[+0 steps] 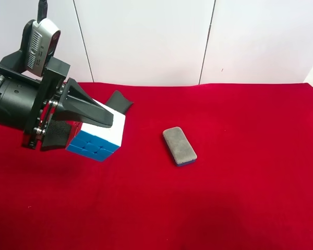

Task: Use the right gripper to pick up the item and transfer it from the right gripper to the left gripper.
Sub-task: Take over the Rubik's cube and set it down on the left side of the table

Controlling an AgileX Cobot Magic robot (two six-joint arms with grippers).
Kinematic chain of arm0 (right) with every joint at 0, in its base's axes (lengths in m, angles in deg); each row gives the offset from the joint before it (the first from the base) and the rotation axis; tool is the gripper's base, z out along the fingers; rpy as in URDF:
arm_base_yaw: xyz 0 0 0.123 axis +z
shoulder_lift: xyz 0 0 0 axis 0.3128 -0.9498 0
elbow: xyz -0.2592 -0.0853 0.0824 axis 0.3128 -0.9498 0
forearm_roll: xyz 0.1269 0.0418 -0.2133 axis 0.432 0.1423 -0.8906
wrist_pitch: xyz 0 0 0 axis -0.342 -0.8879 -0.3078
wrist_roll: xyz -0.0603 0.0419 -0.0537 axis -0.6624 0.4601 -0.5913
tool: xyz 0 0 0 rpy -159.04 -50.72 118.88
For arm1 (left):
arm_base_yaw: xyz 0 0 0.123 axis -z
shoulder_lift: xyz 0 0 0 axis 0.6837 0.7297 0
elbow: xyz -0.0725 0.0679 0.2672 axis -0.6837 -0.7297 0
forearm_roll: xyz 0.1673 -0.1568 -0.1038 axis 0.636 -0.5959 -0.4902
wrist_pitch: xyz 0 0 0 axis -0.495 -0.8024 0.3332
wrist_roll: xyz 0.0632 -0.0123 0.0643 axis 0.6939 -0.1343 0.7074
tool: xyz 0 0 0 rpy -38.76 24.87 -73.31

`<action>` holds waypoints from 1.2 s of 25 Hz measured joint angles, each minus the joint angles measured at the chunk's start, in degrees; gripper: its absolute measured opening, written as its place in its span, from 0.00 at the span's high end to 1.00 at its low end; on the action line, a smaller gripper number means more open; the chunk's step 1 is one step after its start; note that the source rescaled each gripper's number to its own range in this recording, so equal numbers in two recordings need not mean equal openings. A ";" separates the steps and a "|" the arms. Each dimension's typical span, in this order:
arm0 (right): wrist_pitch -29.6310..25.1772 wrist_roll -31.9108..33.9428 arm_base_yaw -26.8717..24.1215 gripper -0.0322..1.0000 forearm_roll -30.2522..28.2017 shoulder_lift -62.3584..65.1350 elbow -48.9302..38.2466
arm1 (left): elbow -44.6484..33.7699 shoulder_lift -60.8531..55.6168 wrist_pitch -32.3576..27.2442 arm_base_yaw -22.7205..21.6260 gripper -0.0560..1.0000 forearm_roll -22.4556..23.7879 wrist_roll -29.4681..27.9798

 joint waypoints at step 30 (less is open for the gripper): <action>0.07 0.00 -38.69 0.00 -0.06 11.52 0.00 | 0.00 0.00 10.39 -1.84 0.93 12.40 3.13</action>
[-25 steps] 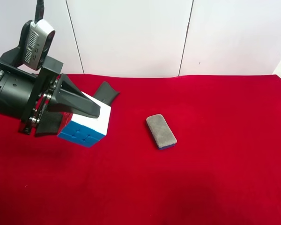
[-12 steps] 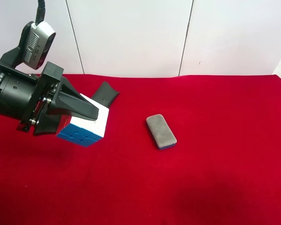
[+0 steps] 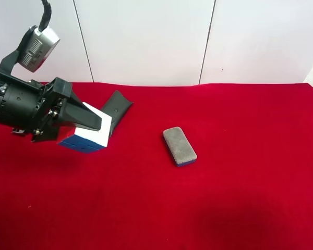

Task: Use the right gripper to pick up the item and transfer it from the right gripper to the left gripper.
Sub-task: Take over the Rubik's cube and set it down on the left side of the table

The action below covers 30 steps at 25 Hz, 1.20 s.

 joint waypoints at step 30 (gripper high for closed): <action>0.00 0.02 0.00 0.00 0.00 0.00 0.00 | 18.73 24.80 -6.30 -11.73 0.93 44.08 4.00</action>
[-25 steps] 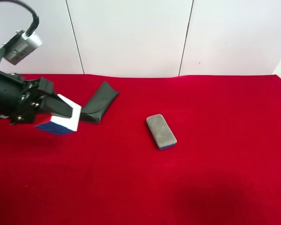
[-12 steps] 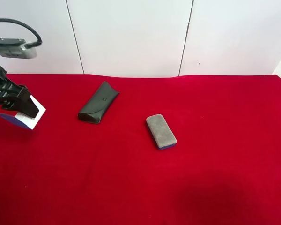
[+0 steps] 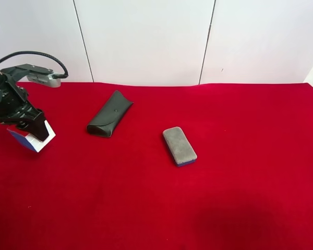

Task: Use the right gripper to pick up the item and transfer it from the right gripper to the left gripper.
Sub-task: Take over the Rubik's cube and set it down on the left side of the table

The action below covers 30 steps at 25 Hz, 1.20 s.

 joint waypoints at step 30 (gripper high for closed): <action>0.00 0.00 0.00 0.00 0.00 0.00 0.00 | 0.57 8.67 10.06 0.00 0.09 1.18 10.23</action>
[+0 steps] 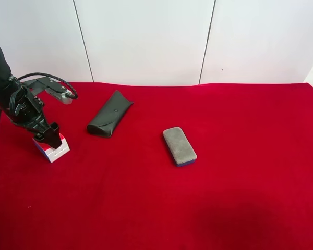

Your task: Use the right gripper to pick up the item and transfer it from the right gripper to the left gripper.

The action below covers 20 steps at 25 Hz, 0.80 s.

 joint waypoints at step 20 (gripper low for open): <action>0.00 0.00 0.00 0.00 0.00 0.00 0.00 | 0.00 -36.76 -13.27 -0.02 0.00 0.00 -20.22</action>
